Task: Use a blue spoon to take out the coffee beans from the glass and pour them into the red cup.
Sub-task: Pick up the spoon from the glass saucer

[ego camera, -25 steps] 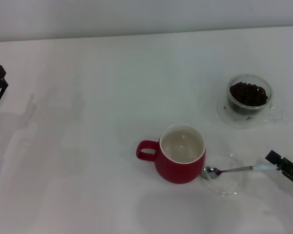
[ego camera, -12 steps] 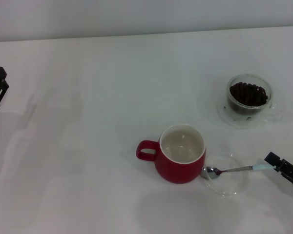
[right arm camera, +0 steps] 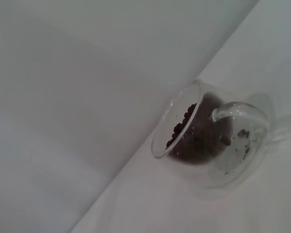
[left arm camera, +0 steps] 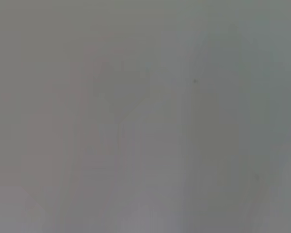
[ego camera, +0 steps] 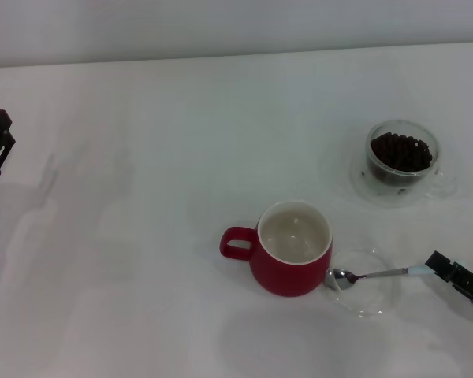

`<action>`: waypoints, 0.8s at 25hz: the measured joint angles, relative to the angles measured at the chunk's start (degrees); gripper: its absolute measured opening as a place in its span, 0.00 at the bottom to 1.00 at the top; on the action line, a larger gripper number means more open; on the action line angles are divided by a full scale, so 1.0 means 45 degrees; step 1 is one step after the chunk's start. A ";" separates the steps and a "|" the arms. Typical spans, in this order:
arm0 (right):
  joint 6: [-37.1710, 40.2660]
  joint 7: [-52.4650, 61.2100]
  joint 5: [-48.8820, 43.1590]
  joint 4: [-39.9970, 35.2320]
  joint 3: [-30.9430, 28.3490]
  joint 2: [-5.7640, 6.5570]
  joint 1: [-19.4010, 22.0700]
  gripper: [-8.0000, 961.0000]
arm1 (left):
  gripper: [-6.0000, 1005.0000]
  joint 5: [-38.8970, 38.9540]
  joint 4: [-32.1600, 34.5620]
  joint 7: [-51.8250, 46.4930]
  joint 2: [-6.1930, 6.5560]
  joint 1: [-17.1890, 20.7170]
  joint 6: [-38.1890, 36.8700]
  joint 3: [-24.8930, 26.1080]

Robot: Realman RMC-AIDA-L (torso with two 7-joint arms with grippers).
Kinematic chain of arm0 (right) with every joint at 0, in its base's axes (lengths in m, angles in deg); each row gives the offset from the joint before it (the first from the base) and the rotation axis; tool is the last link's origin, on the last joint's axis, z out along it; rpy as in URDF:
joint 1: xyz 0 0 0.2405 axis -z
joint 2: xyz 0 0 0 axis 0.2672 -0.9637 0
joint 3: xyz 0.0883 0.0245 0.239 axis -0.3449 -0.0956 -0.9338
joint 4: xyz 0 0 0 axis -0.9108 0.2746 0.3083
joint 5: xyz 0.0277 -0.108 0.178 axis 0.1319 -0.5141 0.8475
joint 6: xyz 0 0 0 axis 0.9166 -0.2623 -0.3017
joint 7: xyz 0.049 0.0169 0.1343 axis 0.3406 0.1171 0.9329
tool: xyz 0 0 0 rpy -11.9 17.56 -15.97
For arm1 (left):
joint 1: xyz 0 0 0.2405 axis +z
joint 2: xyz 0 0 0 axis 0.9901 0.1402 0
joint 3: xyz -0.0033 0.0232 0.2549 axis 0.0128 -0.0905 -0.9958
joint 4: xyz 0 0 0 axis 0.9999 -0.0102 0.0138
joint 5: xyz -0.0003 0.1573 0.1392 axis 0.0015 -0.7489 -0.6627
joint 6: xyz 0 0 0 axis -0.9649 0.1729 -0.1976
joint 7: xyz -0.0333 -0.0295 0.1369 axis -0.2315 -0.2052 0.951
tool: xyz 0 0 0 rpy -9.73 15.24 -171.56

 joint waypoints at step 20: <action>0.0150 0.0013 0.0001 0.0221 -0.0051 -0.0034 -0.0203 0.46 | 0.73 -0.0011 -0.0078 0.0000 0.0000 -0.0030 -0.0310 -0.0057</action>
